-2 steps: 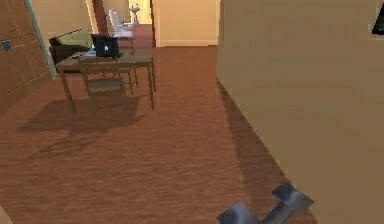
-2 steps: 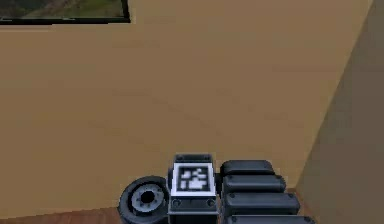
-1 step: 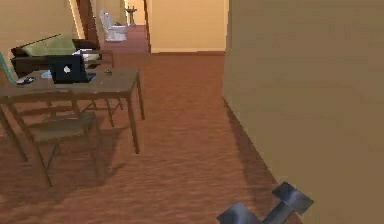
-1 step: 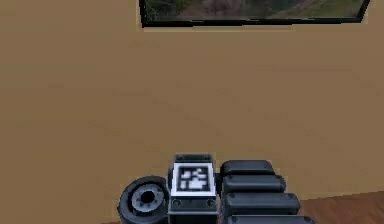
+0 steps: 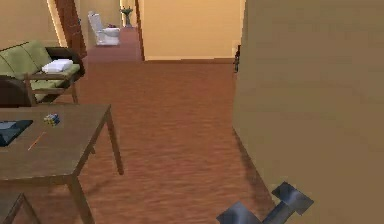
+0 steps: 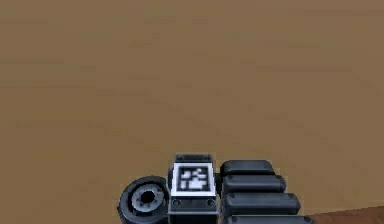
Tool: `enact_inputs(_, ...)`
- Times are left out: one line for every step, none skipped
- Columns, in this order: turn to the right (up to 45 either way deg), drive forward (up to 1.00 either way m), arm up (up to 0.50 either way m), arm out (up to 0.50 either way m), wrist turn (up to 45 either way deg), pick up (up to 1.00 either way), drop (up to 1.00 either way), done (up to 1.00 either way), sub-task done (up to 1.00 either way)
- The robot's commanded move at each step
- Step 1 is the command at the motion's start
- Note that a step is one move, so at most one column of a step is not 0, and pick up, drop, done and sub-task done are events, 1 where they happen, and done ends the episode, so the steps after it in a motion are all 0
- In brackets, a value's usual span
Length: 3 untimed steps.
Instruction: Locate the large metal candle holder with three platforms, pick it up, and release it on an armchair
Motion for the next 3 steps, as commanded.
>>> enact_inputs(0.0, 0.55, 0.0, 0.0, 0.0, 0.0, 0.0, 0.0, 0.0)
enact_inputs(-6.0, 0.0, 0.0, 0.0, 0.0, 0.0, 0.0, 0.0, 0.0)
enact_inputs(0.0, 1.0, 0.0, 0.0, 0.0, 0.0, 0.0, 0.0, 0.0)
